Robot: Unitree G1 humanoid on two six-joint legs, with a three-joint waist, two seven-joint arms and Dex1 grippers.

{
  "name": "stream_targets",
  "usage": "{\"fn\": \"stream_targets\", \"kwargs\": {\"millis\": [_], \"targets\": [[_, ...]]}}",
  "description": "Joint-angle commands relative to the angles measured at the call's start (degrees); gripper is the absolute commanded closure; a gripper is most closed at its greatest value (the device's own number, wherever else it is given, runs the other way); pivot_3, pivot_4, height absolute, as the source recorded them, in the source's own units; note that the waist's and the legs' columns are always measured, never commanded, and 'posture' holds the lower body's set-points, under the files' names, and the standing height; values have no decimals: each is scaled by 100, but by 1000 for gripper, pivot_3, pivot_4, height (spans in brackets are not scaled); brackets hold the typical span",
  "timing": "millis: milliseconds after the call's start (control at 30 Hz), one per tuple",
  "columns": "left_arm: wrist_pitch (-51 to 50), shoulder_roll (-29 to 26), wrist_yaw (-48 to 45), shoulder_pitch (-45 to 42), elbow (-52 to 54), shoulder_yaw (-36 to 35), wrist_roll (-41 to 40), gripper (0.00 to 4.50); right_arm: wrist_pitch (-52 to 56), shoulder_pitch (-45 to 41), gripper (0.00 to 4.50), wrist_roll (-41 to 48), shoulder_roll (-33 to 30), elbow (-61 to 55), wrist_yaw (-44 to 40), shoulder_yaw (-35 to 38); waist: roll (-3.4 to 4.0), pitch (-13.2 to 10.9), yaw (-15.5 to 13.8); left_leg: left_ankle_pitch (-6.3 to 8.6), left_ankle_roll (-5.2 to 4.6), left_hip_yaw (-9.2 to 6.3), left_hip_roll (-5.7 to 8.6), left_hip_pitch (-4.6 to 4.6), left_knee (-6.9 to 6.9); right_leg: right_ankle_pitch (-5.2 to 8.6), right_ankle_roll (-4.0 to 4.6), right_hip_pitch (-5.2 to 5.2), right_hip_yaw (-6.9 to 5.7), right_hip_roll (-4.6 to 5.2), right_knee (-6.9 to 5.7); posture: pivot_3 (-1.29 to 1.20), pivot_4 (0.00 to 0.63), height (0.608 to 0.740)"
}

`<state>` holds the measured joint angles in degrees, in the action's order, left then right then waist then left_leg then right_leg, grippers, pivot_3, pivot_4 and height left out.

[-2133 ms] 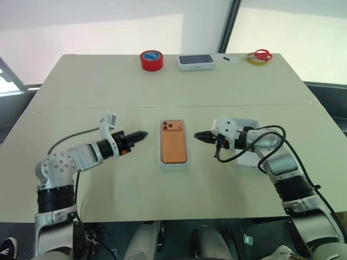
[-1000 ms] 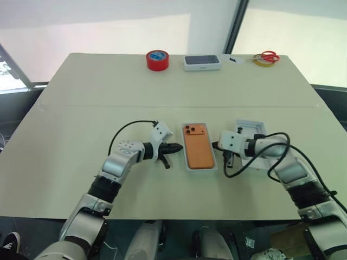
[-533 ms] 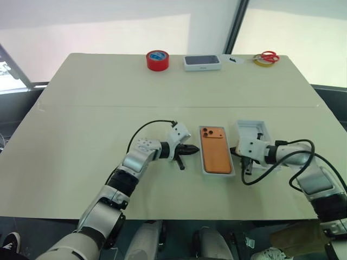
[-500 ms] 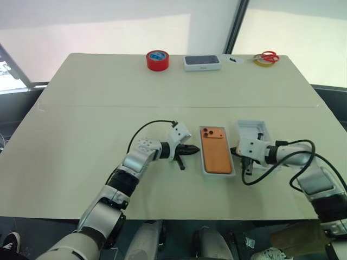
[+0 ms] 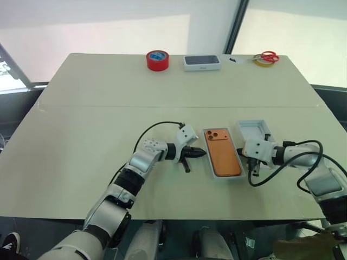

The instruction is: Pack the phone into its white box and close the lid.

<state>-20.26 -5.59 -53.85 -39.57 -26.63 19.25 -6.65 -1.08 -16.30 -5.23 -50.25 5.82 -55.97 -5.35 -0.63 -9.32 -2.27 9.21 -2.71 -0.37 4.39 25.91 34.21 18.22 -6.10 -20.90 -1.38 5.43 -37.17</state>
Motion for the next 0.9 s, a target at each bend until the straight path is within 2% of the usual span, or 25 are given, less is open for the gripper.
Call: {"fn": "stream_targets", "kwargs": {"millis": [33, 200, 333, 367, 400, 467, 500, 633, 667, 700, 900], "targets": [[165, -28, 43, -143, -90, -161, 1, 4463, -24, 30, 4500, 157, -114, -103, -48, 195, 0, 0, 0, 0, 0, 0, 0, 0, 0, 0, 0, 0, 0, 0, 0, 0, 150, 738], [210, -280, -139, 16, 170, -114, 9, 4463, -163, 18, 4500, 119, -179, 0, 21, 225, 0, 0, 15, 0, 1, 0, -1, 0, -1, 0, -1, -2, 0, -1, -2, 0, 150, 738], [-46, -561, -21, 145, 592, -621, -334, 4463, 93, 79, 4500, 458, -276, -227, -44, 542, 1, -2, 18, -1, 1, 0, -2, 1, -1, 0, -1, -4, 0, -2, -3, 0, 150, 738], [-52, -694, -48, 200, 729, -764, -422, 4463, 518, 50, 4500, 755, -232, -361, -85, 723, 2, -2, 19, -1, 1, 0, -2, 6, -1, -1, -1, -8, 0, -2, -4, 0, 150, 738], [-152, -808, -130, 248, 873, -931, -592, 4226, 1142, 17, 4246, 1211, -189, -522, -208, 926, 3, -3, 24, -2, 1, 0, -2, 7, -1, -1, -1, -11, 0, -2, -7, 0, 150, 738], [41, -1092, -244, 365, 1140, -1181, -726, 3588, 1539, 14, 3611, 1453, -187, -742, -127, 1212, 3, -3, 22, -2, 2, -1, -6, 10, -1, -1, -1, -12, 1, -3, -7, 0, 150, 738], [164, -1180, -281, 411, 1225, -1221, -730, 3118, 1547, 33, 3132, 1430, -206, -809, -56, 1273, 4, -2, 18, -2, 2, -2, -7, 10, -1, -1, -1, -13, 0, -5, -7, 0, 150, 738], [252, -1697, -826, 677, 1530, -1558, -1133, 1154, 2916, 2, 1109, 1819, -29, -1331, 435, 1596, 6, -1, 14, -1, 2, -2, -7, 10, -1, 0, 0, -13, 0, -2, -6, 0, 150, 738], [343, -1790, -963, 753, 1594, -1595, -1201, 549, 3184, 20, 476, 1876, 12, -1442, 554, 1630, 6, -1, 14, -1, 2, -2, -7, 10, -2, 0, 1, -14, 1, -2, -5, 0, 150, 738], [507, -1901, -1135, 861, 1678, -1633, -1262, 129, 3434, 35, 54, 1867, 57, -1534, 736, 1651, 6, -1, 14, -1, 2, -2, -7, 10, -3, 1, 2, -14, 1, -2, -5, 0, 150, 738], [1300, -2483, -1951, 1518, 2002, -1992, -1624, 55, 5705, 231, 16, 2372, 275, -2672, 1470, 1832, 12, 0, 19, -1, 2, -2, -7, 27, -9, 10, 20, -37, 3, 0, -6, 0, 150, 738]]}}
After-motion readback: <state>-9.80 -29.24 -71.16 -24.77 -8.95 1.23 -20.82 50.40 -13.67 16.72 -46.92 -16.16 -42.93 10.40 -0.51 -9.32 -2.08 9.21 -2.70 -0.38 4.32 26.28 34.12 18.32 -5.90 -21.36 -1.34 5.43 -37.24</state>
